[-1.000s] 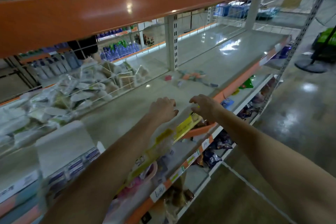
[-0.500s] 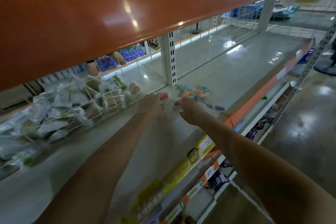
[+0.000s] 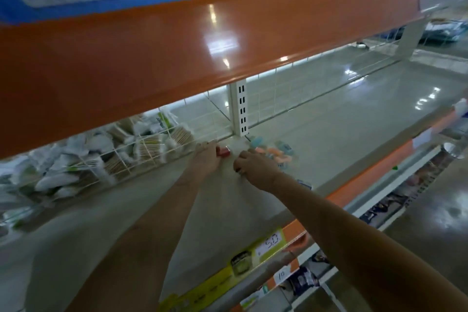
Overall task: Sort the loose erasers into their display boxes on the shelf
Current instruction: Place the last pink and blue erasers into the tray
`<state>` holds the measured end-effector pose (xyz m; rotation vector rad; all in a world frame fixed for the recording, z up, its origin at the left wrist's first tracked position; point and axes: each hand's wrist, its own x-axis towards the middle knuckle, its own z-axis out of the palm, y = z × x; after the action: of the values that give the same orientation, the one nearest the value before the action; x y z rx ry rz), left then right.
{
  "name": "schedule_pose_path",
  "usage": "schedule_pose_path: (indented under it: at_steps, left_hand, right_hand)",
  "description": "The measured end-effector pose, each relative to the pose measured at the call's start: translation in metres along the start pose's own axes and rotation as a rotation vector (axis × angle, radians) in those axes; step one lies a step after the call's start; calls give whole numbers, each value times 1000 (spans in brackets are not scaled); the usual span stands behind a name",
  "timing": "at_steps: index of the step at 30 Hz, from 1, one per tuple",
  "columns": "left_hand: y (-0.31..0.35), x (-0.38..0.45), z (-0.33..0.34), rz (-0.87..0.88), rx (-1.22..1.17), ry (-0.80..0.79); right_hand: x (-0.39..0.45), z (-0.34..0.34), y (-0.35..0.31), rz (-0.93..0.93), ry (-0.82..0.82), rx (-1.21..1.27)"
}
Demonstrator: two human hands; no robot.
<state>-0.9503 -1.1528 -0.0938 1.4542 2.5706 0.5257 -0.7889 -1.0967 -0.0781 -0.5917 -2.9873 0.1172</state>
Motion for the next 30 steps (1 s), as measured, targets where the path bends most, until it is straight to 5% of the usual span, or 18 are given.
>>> schedule_pose_path:
  at_steps: [11,30]
  left_hand:
    - [2,-93,-9,-193,-288,236]
    - [57,-241,0,-286,-549,460]
  right_hand:
    - [-20,-1,9,-77,97,572]
    - [-113,-3,-8,-131,-72,1447]
